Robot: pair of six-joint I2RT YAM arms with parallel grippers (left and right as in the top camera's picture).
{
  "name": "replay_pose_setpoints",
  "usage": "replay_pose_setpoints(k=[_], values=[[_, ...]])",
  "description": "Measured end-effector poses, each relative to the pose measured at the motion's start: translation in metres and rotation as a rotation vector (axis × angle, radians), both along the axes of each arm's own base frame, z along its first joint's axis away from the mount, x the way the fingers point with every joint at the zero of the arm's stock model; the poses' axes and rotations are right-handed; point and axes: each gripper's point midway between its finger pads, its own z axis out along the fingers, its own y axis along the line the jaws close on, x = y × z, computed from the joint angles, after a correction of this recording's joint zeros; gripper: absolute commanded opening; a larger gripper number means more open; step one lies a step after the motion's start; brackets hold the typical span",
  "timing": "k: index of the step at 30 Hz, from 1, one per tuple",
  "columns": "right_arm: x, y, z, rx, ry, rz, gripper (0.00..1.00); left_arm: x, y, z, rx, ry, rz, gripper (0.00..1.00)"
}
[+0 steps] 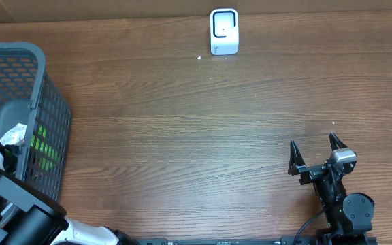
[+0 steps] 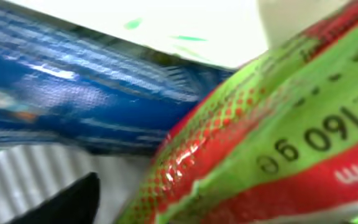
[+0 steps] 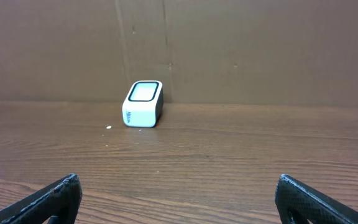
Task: Scan the item barcode
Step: 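Grasp the green-red snack bag in the basket with the left gripper, then lift the snack bag out and place it on the table center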
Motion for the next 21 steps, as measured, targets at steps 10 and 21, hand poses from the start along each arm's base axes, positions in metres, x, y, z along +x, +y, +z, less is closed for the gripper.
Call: replay_pose_setpoints(k=[10,21], values=[[0.000,0.000,0.000,0.000,0.000,0.000,1.00,0.021,-0.013,0.001,-0.071,-0.111,-0.074,0.04],[0.000,0.000,0.000,0.000,0.000,0.000,1.00,0.021,-0.030,0.132,0.130,-0.307,-0.158,0.04]])
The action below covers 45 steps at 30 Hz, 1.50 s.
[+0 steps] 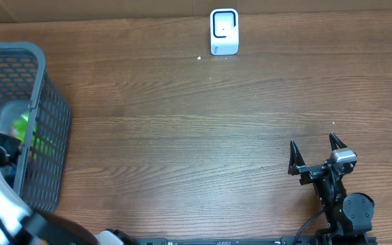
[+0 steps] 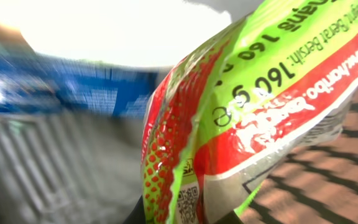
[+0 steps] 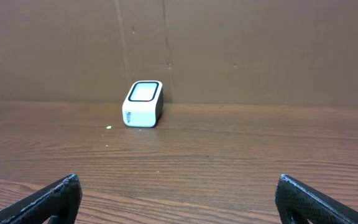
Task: Scan the item barcode
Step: 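Lift the snack bag out and place it on the table center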
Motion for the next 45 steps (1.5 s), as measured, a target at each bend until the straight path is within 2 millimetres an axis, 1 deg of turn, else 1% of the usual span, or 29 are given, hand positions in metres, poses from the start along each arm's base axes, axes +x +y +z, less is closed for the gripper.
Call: replay_pose_setpoints(k=[1,2,3,4,6,13,16,18,19,22,24,25,27,31,36,39,43,45], values=[[0.000,0.000,0.000,0.000,0.000,0.000,1.00,0.000,-0.001,0.017,0.036,-0.030,-0.003,0.04],[0.000,0.000,0.000,0.000,0.000,0.000,1.00,-0.002,-0.005,0.040,0.090,-0.071,-0.007,0.04],[0.000,0.000,0.000,0.000,0.000,0.000,1.00,-0.005,-0.008,0.058,0.130,-0.102,-0.009,0.04],[0.000,0.000,0.000,-0.001,-0.001,0.000,1.00,-0.008,-0.013,0.075,0.168,-0.133,-0.011,0.04],[0.000,0.000,0.000,0.000,0.000,0.000,1.00,-0.016,-0.024,0.102,0.233,-0.184,-0.015,0.04],[0.000,0.000,0.000,0.000,0.000,0.000,1.00,-0.032,-0.050,0.164,0.411,-0.317,-0.047,0.04],[0.000,0.000,0.000,0.000,0.000,0.000,1.00,-0.039,-0.061,0.200,0.527,-0.402,-0.057,0.04],[0.000,0.000,0.000,-0.001,-0.001,0.000,1.00,-0.045,-0.074,0.221,0.588,-0.458,-0.074,0.04],[0.000,0.000,0.000,0.000,0.000,0.000,1.00,-0.048,-0.083,0.231,0.609,-0.489,-0.092,0.04],[0.000,0.000,0.000,0.000,0.000,0.000,1.00,-0.045,-0.106,0.244,0.620,-0.548,-0.162,0.04],[0.000,0.000,0.000,0.000,0.000,0.000,1.00,-0.036,-0.123,0.242,0.579,-0.573,-0.239,0.04],[0.000,0.000,0.000,0.000,0.000,0.000,1.00,-0.031,-0.131,0.236,0.546,-0.574,-0.279,0.04],[0.000,0.000,0.000,0.000,0.000,0.000,1.00,-0.020,-0.145,0.221,0.469,-0.557,-0.352,0.04],[0.000,0.000,0.000,0.000,0.000,0.000,1.00,0.007,-0.179,0.188,0.330,-0.493,-0.533,0.04],[0.000,0.000,0.000,0.000,0.000,0.000,1.00,0.044,-0.221,0.151,0.240,-0.374,-0.729,0.04],[0.000,0.000,0.000,-0.001,-0.001,0.000,1.00,0.062,-0.247,0.118,0.185,-0.249,-0.827,0.04],[0.000,0.000,0.000,0.000,0.000,0.000,1.00,0.079,-0.271,0.069,0.093,-0.051,-0.905,0.04],[0.000,0.000,0.000,0.000,0.000,0.000,1.00,0.089,-0.284,0.036,0.032,0.062,-0.939,0.04]])
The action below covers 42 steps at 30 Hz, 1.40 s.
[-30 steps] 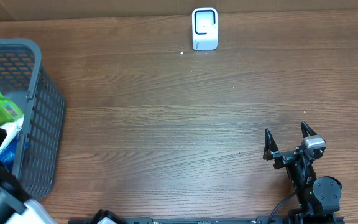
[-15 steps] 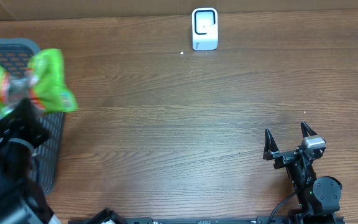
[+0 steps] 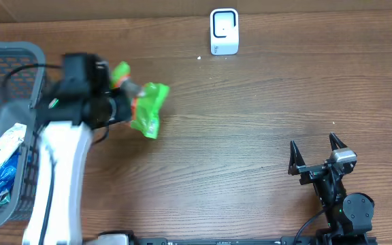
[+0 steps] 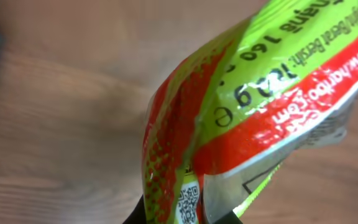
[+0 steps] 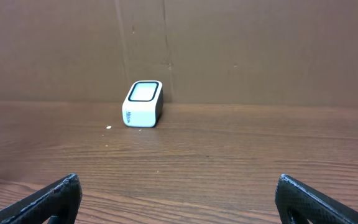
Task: Scan the item barcode
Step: 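Lift the snack bag out and place it on the table center, then return the left gripper into the basket and grasp the blue bar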
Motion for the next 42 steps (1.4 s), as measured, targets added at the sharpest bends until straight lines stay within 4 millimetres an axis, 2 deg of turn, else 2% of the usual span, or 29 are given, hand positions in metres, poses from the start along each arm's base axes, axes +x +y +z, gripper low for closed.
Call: replay_pose_setpoints(k=[2,7,10,12,15,16,19,20,23,26,29,32,34,38,39,40,42], values=[[0.000,0.000,0.000,0.000,-0.001,0.000,1.00,0.008,-0.014,-0.037,-0.009,0.123,-0.031,0.04],[0.000,0.000,0.000,0.000,0.000,0.000,1.00,0.014,-0.051,-0.105,-0.059,0.329,-0.127,0.04],[0.000,0.000,0.000,0.000,0.000,0.000,1.00,0.011,-0.069,-0.130,-0.089,0.404,-0.213,0.04],[0.000,0.000,0.000,0.000,0.000,0.000,1.00,0.013,-0.084,-0.138,-0.125,0.402,-0.296,0.04],[0.000,0.000,0.000,0.000,0.000,0.000,1.00,0.020,-0.101,-0.137,-0.162,0.348,-0.408,0.04],[0.000,0.000,0.000,0.000,0.000,0.000,1.00,0.022,-0.105,-0.136,-0.168,0.332,-0.435,0.10],[0.000,0.000,0.000,0.000,0.000,0.000,1.00,0.022,-0.116,-0.134,-0.175,0.298,-0.526,0.54],[0.000,0.000,0.000,0.000,0.000,0.000,1.00,0.022,-0.117,-0.134,-0.174,0.294,-0.541,0.61],[0.000,0.000,0.000,0.000,0.000,0.000,1.00,0.021,-0.120,-0.133,-0.170,0.282,-0.587,0.73],[0.000,0.000,0.000,0.000,0.000,0.000,1.00,0.019,-0.120,-0.131,-0.168,0.286,-0.607,0.73],[0.000,0.000,0.000,0.000,0.000,0.001,1.00,0.015,-0.119,-0.119,-0.170,0.312,-0.611,0.73],[0.000,0.000,0.000,0.000,0.000,0.000,1.00,0.021,-0.119,-0.086,-0.166,0.306,-0.608,0.74],[0.000,0.000,0.000,0.000,0.000,0.000,1.00,0.030,-0.117,-0.056,-0.149,0.271,-0.603,0.74],[0.000,0.000,0.000,0.000,0.000,0.000,1.00,0.052,-0.097,0.027,-0.040,0.126,-0.530,0.78],[0.000,0.000,0.000,0.000,0.000,0.000,1.00,0.053,-0.094,0.038,-0.028,0.108,-0.506,0.78],[0.000,0.000,0.000,0.000,0.001,0.000,1.00,0.056,-0.083,0.061,0.010,0.059,-0.469,0.79],[0.000,0.000,0.000,0.000,0.000,0.000,1.00,0.053,-0.064,0.092,0.049,0.013,-0.378,0.79]])
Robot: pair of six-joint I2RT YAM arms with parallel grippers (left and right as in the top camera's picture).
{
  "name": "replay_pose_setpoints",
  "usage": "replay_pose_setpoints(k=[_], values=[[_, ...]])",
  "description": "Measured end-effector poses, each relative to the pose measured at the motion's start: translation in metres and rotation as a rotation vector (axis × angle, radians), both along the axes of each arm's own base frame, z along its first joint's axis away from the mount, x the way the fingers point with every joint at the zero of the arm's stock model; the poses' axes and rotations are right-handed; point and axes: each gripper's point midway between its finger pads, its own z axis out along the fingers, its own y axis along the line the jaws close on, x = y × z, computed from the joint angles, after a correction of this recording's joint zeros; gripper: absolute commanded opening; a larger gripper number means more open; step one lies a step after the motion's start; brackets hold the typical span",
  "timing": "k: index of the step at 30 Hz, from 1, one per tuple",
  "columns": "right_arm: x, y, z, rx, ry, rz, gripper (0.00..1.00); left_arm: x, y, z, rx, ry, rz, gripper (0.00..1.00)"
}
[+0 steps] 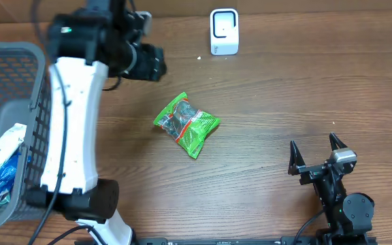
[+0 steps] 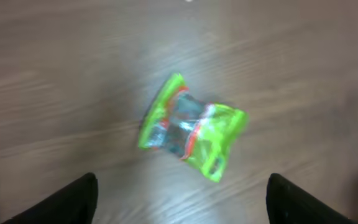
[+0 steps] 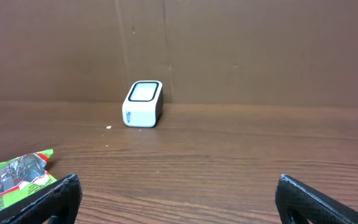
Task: Scan the item barcode
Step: 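Return the left gripper into the basket and grasp the blue bar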
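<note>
A green and red snack bag [image 1: 186, 124] lies flat on the wooden table, left of centre; it also shows in the left wrist view [image 2: 191, 128] and at the left edge of the right wrist view [image 3: 14, 172]. The white barcode scanner [image 1: 224, 31] stands at the table's far edge, its window seen from the right wrist [image 3: 143, 104]. My left gripper [image 2: 179, 196] hangs open high above the bag, with nothing between its fingers. My right gripper [image 1: 316, 151] rests open at the front right, facing the scanner, empty.
A grey mesh basket [image 1: 38, 129] stands at the left edge and holds a blue and white packet. A brown cardboard wall [image 3: 229, 43] closes off the back of the table.
The snack bag has left my left gripper and now lies on the table left of centre. That gripper is open and stands high above the bag. The right arm has not moved.
My left gripper was down in the basket against the snack bag, then shut on it there. Later it held the bag in the air over the table beside the basket. Now the bag lies on the table and the gripper is open above it.
</note>
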Motion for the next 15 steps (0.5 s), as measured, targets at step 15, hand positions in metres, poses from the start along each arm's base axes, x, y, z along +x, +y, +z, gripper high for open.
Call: replay_pose_setpoints(k=[15], values=[[0.000,0.000,0.000,0.000,-0.001,-0.001,1.00,-0.075,0.246,0.063,0.062,-0.136,0.908,0.80]])
